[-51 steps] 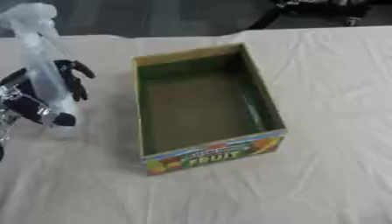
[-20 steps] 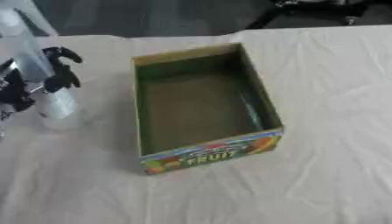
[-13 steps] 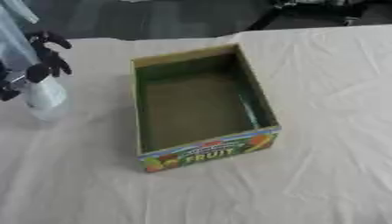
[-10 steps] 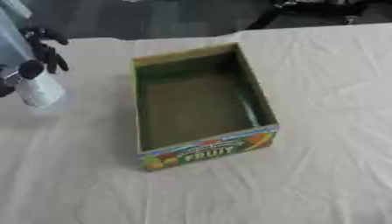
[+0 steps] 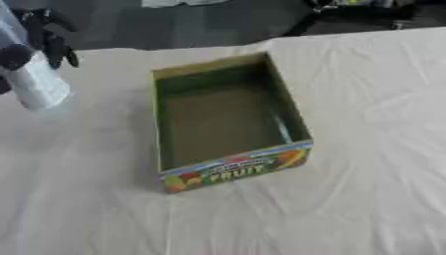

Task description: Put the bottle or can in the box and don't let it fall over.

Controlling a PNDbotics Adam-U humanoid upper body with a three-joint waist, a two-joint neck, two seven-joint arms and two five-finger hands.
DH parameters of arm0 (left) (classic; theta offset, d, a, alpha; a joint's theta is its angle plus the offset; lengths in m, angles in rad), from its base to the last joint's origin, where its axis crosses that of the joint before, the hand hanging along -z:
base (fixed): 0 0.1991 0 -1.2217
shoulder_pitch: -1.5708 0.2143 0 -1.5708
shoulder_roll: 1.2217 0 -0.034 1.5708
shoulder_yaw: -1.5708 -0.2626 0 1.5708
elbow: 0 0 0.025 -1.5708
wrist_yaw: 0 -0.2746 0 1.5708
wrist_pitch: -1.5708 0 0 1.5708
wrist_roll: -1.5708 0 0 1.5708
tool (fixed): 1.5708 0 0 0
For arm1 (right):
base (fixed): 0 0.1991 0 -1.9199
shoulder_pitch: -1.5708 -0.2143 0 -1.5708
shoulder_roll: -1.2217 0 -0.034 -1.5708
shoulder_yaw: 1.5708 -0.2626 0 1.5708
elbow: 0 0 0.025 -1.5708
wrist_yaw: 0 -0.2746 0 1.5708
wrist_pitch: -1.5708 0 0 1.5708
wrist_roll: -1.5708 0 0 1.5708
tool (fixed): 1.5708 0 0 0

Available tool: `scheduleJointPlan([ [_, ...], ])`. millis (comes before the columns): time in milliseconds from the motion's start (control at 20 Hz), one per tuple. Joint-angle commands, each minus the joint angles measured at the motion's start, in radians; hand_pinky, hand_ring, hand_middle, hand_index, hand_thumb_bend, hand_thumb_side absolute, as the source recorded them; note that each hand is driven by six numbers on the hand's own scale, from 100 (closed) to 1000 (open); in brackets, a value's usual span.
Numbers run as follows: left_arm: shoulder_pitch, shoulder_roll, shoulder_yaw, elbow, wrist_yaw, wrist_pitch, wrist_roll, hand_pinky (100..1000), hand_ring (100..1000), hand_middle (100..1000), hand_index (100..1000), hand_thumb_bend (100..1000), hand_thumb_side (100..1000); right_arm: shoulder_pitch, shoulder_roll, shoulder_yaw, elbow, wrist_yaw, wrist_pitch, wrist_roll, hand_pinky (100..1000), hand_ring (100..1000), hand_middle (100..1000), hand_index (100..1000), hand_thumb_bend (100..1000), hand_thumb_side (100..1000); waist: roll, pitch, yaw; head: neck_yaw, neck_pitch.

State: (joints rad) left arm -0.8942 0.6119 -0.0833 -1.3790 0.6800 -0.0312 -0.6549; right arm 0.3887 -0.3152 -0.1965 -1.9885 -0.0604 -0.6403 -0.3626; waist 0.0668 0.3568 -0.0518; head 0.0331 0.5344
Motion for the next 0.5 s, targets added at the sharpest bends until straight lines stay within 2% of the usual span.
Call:
scheduleJointPlan([
  [50, -0.038, 0.04, 0.003, -0.033, 0.031, 0.022, 0.0, 563, 238, 663, 100, 520, 233, 0.002, -0.034, -0.007, -0.012, -0.015, -0.007, 0.009, 1000, 1000, 1000, 985, 100, 470, 0.004, -0.026, -0.01, 0.005, -0.004],
  [500, -0.103, 0.03, -0.008, -0.035, 0.088, 0.031, 0.026, 575, 243, 670, 100, 523, 235, -0.03, -0.067, 0.005, -0.012, -0.037, -0.012, 0.04, 1000, 1000, 1000, 985, 100, 470, 0.039, -0.012, -0.074, 0.032, -0.021],
])
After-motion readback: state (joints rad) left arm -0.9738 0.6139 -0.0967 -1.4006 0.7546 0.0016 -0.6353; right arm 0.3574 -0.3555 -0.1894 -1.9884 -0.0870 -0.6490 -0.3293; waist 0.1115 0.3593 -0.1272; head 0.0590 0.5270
